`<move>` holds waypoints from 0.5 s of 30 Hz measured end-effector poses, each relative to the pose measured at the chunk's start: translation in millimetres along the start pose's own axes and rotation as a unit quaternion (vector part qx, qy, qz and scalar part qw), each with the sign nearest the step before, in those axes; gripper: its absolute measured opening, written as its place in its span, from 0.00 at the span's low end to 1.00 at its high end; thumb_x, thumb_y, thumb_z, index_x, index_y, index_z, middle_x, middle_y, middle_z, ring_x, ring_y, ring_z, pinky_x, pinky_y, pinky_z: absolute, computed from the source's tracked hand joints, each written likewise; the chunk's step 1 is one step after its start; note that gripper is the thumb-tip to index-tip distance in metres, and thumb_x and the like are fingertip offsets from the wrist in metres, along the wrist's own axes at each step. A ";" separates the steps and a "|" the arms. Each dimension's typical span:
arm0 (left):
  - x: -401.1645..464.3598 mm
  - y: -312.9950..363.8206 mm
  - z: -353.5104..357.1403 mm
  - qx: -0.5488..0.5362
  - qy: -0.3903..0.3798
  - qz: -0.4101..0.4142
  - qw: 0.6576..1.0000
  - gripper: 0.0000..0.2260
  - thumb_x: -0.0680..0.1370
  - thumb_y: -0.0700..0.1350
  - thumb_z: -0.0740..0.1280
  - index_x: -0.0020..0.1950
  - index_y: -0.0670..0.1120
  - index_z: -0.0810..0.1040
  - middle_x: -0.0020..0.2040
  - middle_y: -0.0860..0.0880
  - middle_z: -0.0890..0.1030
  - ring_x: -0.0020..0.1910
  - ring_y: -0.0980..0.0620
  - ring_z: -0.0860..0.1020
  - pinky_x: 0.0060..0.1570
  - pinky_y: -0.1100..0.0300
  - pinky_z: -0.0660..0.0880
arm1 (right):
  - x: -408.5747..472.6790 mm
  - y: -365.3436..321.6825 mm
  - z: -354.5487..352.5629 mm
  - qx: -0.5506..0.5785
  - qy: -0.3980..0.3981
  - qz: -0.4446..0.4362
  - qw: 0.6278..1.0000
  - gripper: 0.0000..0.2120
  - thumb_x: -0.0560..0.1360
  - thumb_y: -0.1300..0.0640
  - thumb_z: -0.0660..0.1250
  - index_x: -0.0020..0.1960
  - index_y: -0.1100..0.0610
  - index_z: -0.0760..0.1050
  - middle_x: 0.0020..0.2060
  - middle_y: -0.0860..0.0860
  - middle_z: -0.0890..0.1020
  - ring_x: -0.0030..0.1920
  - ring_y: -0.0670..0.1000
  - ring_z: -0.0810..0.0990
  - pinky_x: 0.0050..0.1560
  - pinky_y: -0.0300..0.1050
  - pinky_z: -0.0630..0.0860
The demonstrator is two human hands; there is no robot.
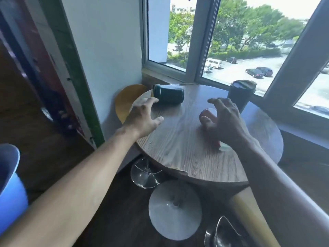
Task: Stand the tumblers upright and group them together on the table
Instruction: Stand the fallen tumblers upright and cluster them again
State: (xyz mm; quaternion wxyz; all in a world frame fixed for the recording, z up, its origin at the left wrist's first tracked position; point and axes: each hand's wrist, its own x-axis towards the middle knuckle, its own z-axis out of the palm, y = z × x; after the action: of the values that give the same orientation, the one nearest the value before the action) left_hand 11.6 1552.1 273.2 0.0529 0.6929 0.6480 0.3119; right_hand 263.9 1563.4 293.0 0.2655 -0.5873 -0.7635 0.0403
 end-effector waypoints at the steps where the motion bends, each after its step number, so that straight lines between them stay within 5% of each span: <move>1: 15.3 1.8 6.0 0.003 -0.007 0.007 1.000 0.28 0.73 0.51 0.71 0.71 0.48 0.68 0.69 0.44 0.71 0.67 0.44 0.70 0.64 0.54 0.68 | 2.5 10.3 -2.3 -0.014 -0.008 0.012 1.000 0.29 0.73 0.47 0.69 0.71 0.51 0.67 0.70 0.53 0.69 0.69 0.58 0.67 0.64 0.53 0.68; 9: 119.8 -7.5 49.3 0.052 -0.054 0.013 0.997 0.33 0.69 0.54 0.73 0.72 0.48 0.66 0.68 0.42 0.70 0.65 0.41 0.71 0.65 0.50 0.69 | 5.7 49.2 6.3 -0.029 -0.078 0.071 0.994 0.30 0.71 0.32 0.64 0.68 0.44 0.68 0.64 0.46 0.74 0.57 0.52 0.77 0.52 0.53 0.76; 15: 162.1 -23.8 67.4 0.125 -0.107 0.012 0.986 0.39 0.69 0.58 0.73 0.75 0.51 0.60 0.76 0.41 0.59 0.72 0.38 0.61 0.72 0.46 0.61 | 3.1 46.5 2.6 -0.032 -0.092 0.076 0.992 0.33 0.68 0.28 0.62 0.68 0.42 0.66 0.64 0.43 0.73 0.54 0.50 0.78 0.51 0.54 0.77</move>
State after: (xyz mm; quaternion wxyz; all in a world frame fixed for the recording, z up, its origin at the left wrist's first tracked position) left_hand 19.3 1728.9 266.9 0.0307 0.7312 0.6641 0.1528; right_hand 302.9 1581.2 274.5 0.1713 -0.6457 -0.7387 0.0896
